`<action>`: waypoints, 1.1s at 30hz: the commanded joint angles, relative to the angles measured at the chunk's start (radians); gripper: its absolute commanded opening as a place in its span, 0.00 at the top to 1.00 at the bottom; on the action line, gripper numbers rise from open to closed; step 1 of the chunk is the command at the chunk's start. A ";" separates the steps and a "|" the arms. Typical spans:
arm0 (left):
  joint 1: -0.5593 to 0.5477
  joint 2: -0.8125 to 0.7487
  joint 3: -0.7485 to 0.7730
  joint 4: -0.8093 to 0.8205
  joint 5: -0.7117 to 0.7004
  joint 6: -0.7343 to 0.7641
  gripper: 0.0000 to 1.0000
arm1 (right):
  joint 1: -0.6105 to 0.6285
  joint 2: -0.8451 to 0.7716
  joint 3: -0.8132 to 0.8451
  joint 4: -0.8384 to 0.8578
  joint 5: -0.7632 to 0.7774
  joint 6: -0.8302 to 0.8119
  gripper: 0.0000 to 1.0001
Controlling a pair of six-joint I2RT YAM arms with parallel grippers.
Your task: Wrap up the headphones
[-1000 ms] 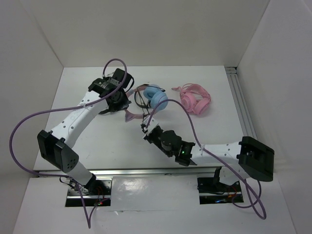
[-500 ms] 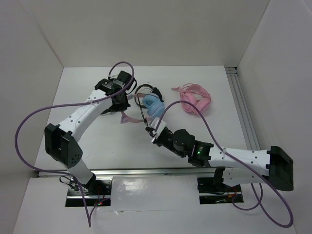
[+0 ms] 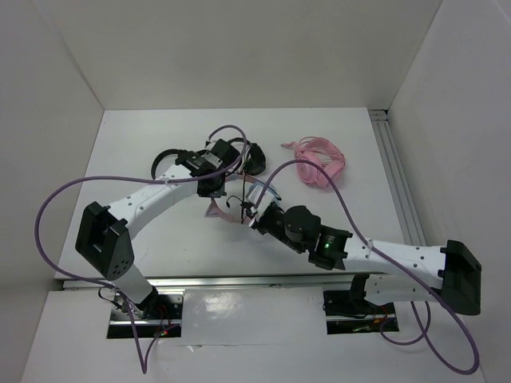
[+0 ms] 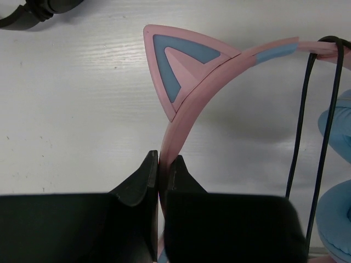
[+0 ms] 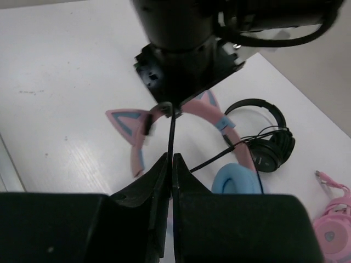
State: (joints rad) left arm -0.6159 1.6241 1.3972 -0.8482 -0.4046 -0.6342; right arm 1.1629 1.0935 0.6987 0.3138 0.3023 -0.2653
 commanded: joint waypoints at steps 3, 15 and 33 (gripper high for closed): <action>-0.015 -0.125 -0.050 0.104 0.010 0.116 1.00 | -0.061 -0.024 0.070 0.125 0.083 0.021 0.88; -0.168 -0.221 -0.164 0.095 0.030 0.156 1.00 | -0.219 0.065 0.126 0.150 0.069 0.178 0.93; -0.229 -0.305 -0.254 0.026 0.012 0.146 1.00 | -0.413 0.166 0.150 0.156 -0.065 0.291 0.93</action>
State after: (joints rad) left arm -0.8219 1.3628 1.1564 -0.7033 -0.4637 -0.5522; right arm 0.7956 1.2472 0.7799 0.3222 0.1619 0.0242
